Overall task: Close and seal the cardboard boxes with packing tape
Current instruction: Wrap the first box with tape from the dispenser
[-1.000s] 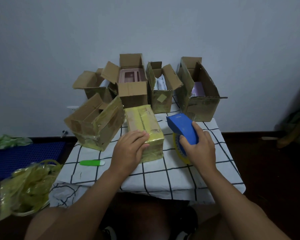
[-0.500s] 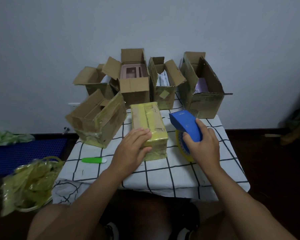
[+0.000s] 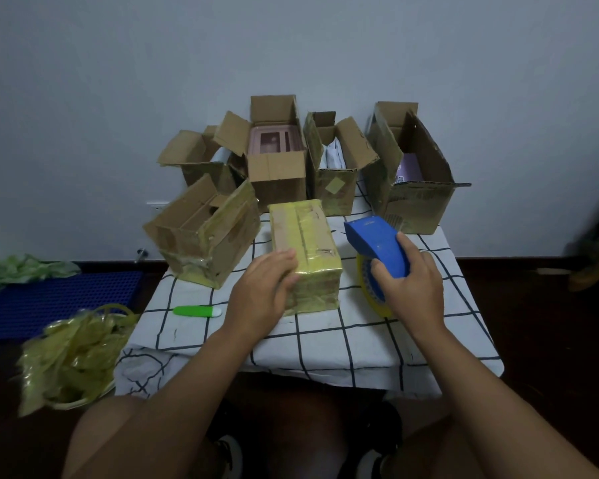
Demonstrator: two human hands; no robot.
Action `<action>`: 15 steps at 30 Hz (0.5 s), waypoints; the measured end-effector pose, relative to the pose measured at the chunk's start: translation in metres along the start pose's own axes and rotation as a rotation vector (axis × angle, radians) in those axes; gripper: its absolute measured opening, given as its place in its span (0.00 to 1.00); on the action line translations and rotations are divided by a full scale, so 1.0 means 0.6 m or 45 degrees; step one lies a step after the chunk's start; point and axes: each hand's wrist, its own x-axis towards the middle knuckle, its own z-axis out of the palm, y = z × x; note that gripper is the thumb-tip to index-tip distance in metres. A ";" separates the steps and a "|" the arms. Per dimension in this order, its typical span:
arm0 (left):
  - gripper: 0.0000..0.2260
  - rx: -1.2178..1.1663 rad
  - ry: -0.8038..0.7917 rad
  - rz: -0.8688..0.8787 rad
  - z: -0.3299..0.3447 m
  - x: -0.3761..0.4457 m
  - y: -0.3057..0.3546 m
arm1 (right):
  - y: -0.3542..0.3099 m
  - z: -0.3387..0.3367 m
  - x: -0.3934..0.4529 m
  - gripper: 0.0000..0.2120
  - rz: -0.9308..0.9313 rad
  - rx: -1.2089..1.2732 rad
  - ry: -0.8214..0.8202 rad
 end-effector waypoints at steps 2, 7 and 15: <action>0.13 0.085 0.051 0.088 0.006 0.000 0.000 | 0.000 0.000 0.000 0.31 -0.009 -0.005 0.003; 0.14 0.062 0.000 0.107 -0.003 -0.004 -0.009 | 0.002 0.000 -0.002 0.31 -0.020 -0.006 0.013; 0.12 0.098 -0.082 0.232 -0.006 0.001 -0.021 | 0.003 0.001 -0.002 0.31 -0.029 -0.018 0.023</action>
